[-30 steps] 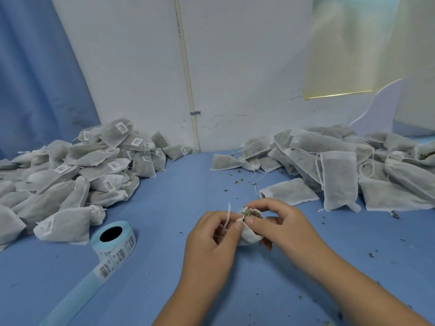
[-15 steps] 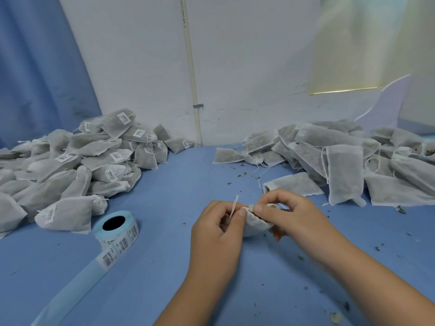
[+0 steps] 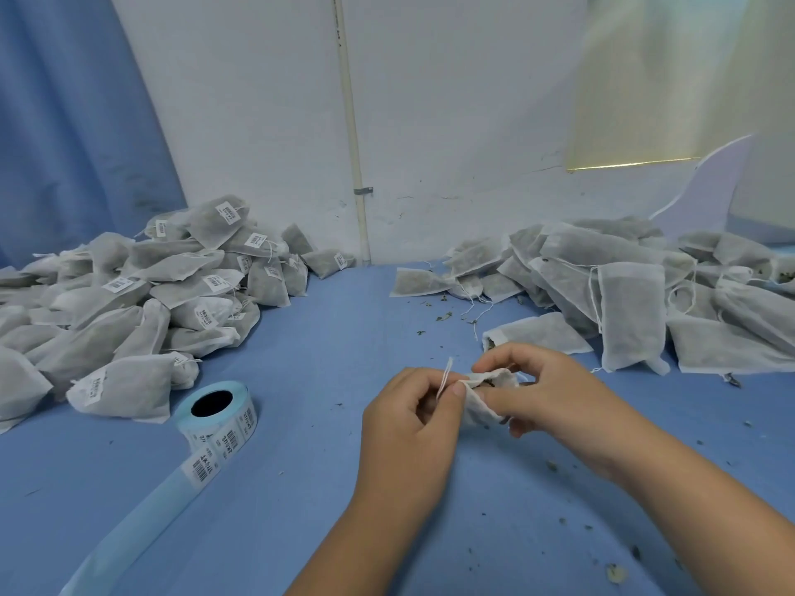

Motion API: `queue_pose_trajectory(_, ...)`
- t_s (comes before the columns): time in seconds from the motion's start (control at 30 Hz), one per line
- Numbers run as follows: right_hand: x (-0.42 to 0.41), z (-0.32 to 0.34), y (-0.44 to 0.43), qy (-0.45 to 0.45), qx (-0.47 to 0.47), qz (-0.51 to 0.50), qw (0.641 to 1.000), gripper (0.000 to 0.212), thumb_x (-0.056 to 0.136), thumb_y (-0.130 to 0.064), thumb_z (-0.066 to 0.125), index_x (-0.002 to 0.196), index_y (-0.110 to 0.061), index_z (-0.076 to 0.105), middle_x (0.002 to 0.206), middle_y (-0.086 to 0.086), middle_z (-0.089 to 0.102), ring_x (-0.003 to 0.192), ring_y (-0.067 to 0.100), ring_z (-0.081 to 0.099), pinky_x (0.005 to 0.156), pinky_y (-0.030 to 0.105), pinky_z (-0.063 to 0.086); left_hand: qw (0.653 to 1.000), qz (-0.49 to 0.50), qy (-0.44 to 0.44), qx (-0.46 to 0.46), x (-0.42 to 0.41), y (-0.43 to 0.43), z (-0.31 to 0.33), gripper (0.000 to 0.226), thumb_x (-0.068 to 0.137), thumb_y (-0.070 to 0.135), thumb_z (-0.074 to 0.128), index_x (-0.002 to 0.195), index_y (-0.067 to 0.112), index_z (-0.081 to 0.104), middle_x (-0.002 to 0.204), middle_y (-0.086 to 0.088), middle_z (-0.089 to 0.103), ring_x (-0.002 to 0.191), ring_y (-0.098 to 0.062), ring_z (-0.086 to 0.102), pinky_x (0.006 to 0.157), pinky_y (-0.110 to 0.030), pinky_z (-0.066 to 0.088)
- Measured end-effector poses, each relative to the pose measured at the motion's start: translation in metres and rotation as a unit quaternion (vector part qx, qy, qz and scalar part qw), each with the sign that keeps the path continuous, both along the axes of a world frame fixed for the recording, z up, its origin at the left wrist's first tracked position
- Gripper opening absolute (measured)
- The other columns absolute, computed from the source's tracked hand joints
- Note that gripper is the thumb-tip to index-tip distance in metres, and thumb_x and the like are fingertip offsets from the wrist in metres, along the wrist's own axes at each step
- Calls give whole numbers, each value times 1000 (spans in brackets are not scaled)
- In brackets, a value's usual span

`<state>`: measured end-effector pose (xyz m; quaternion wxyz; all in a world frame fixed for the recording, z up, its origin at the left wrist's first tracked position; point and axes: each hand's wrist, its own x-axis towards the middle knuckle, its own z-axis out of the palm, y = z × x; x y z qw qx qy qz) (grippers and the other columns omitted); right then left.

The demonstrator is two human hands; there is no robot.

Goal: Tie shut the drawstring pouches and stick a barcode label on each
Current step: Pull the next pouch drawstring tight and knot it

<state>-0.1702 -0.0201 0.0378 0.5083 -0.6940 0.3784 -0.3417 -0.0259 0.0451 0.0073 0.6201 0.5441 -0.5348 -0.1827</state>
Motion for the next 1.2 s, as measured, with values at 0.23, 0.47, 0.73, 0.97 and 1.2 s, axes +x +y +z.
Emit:
queue_pose_trajectory(0.23, 23, 9, -9, 160, -79, -76, 981, 10, 74, -13, 67, 67, -15, 59, 58, -1, 59, 45, 11, 50, 43, 22, 41, 999, -29, -2, -23, -4, 1, 3, 8, 79, 28, 58, 80, 29, 66, 75, 7, 64, 70, -11, 57, 67, -25, 46)
queue_pose_trajectory(0.47, 32, 25, -13, 192, -66, -38, 978, 7, 75, -18, 66, 77, -14, 62, 63, 1, 62, 50, 13, 54, 46, 24, 45, 998, -2, 55, -17, 3, 0, 3, 10, 83, 27, 58, 76, 27, 66, 75, 1, 65, 70, -17, 57, 66, -26, 47)
queue_pose_trajectory(0.73, 34, 38, -15, 257, -84, -9, 963, 8, 79, -13, 65, 72, -13, 60, 63, 2, 63, 53, 14, 58, 51, 23, 49, 996, -3, 85, -9, 1, 1, 6, 12, 79, 32, 55, 77, 28, 66, 67, 0, 61, 63, -10, 52, 60, -22, 44)
queue_pose_trajectory(0.97, 60, 29, -21, 380, -214, -82, 896, 13, 81, -12, 58, 70, -16, 52, 65, -4, 48, 70, 18, 50, 45, 20, 31, 996, 9, 93, 2, 5, 1, 6, 23, 91, 10, 60, 71, 19, 67, 58, 9, 61, 58, -5, 53, 60, -16, 45)
queue_pose_trajectory(1.2, 33, 24, -2, -3, -105, -103, 989, 12, 77, -27, 69, 87, -23, 64, 85, -8, 66, 66, 15, 67, 62, 30, 56, 978, 16, 209, -3, 14, -4, 8, 17, 91, 9, 61, 79, 8, 73, 65, 0, 71, 62, -6, 66, 61, -13, 51)
